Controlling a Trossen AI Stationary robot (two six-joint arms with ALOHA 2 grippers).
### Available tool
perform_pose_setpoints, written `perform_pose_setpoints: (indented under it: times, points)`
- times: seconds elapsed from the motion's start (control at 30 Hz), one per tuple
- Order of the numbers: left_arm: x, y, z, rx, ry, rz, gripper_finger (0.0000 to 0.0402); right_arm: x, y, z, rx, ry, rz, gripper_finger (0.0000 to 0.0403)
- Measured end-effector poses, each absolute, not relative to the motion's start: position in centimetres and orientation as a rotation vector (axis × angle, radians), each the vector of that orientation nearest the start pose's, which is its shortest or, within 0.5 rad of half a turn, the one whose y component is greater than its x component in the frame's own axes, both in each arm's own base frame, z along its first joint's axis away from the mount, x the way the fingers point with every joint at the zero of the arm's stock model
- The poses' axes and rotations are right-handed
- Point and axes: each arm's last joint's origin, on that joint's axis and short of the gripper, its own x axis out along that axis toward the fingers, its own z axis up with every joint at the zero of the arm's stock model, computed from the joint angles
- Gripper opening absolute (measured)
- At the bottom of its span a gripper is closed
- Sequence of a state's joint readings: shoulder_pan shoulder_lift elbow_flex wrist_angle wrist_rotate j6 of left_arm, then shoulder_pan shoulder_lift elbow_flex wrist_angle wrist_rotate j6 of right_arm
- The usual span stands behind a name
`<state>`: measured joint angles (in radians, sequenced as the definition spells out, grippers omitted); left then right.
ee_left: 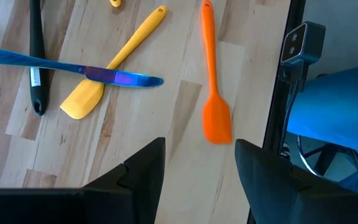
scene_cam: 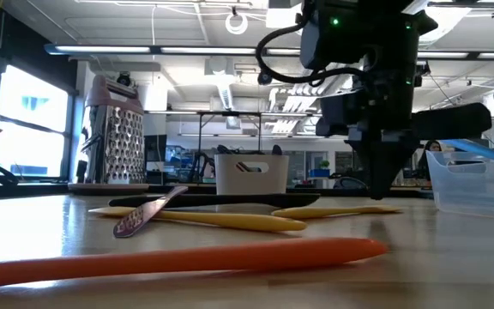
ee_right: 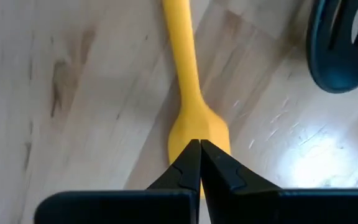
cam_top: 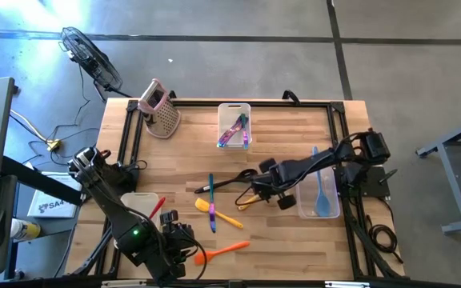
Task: Pick & Place Kitchen Items
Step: Put the yellow spatula into the left white bin
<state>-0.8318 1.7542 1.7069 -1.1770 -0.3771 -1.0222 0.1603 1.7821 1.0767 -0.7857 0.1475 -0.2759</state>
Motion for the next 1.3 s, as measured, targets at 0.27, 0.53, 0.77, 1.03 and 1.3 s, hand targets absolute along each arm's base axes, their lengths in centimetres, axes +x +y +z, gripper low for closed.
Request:
perform_pose_setpoints:
  times: [0.27,0.53,0.77,1.03,1.3]
  points:
    - [24.2,-25.0,32.2,-0.220,1.056,0.149,0.0187,30.7,3.8,15.3,-0.388,1.463,0.194,0.0004]
    - [24.2,-25.0,32.2,-0.220,1.056,0.149,0.0187,30.8,4.1,15.3,-0.323,1.448,0.236,0.0029]
    - [24.2,-25.0,32.2,-0.217,1.055,0.152,0.0187,31.2,3.9,15.4,-0.301,1.414,0.131,0.0129]
    - [24.2,-25.0,32.2,-0.212,1.052,0.153,0.0187,31.3,3.4,14.5,-0.290,1.466,0.133,0.0241]
    - [24.2,-25.0,32.2,-0.214,1.050,0.152,0.0187,31.9,1.8,11.8,-0.223,1.561,0.231,0.0264]
